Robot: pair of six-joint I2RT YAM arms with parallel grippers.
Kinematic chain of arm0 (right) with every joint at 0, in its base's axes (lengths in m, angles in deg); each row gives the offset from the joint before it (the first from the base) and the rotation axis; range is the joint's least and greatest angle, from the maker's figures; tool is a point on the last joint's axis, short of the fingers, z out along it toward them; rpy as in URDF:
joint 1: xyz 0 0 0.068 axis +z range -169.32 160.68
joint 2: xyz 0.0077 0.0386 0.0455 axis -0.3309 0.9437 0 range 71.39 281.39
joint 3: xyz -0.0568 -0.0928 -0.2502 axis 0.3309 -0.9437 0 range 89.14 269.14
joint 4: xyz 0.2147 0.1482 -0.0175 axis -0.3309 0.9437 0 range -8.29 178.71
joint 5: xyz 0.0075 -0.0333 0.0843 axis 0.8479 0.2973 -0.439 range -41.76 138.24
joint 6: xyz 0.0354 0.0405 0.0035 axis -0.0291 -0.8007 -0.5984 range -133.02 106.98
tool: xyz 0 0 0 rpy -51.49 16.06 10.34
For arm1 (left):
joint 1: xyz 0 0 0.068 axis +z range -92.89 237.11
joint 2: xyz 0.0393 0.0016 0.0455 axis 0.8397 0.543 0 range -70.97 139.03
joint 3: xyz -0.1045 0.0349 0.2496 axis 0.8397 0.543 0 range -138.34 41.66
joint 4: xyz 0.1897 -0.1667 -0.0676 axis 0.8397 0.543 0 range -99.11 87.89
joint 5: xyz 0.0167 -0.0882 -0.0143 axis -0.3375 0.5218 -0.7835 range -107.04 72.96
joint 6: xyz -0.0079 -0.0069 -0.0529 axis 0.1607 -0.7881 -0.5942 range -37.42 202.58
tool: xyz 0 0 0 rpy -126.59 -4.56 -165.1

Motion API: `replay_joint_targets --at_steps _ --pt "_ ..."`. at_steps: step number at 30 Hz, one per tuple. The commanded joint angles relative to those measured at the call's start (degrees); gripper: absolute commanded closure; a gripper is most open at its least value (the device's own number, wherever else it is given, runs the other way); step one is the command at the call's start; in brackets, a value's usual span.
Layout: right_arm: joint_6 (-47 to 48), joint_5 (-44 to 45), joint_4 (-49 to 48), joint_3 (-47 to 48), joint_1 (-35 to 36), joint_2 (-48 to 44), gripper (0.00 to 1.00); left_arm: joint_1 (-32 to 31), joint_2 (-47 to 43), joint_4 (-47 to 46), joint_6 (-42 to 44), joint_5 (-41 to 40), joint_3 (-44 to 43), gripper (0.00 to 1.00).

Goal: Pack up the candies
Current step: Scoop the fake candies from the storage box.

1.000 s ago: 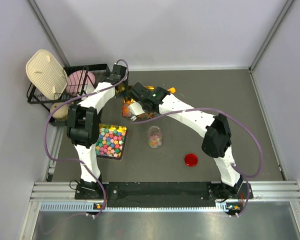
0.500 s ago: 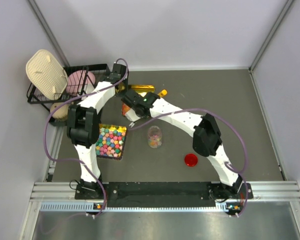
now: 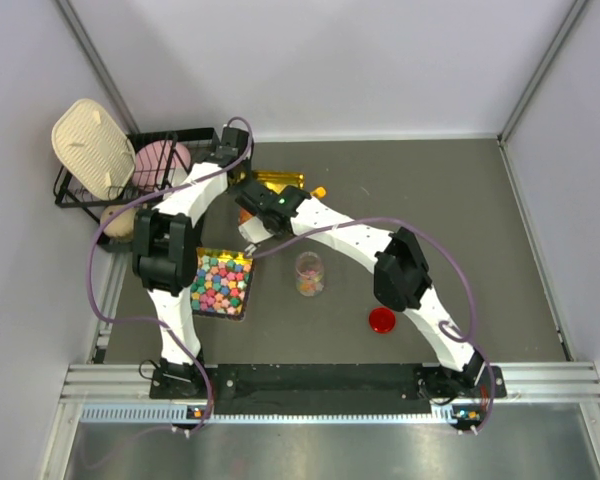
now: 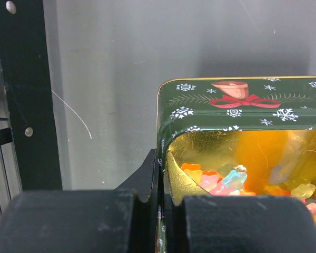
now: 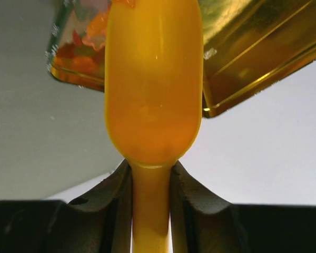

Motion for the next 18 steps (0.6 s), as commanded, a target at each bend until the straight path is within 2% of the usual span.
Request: replay_joint_targets --at_steps 1,11,18 --pt "-7.9 -7.7 -1.1 2.4 -0.1 0.3 1.0 0.0 -3.3 -2.1 -1.8 3.7 -2.5 1.0" --pt "-17.1 -18.5 -1.5 2.1 -3.0 -0.1 1.0 1.0 -1.6 -2.0 -1.9 5.1 -2.3 1.0" --pt "-23.3 -21.5 -4.7 2.4 -4.0 0.5 1.0 1.5 -0.7 -2.0 -2.1 6.7 -2.0 1.0"
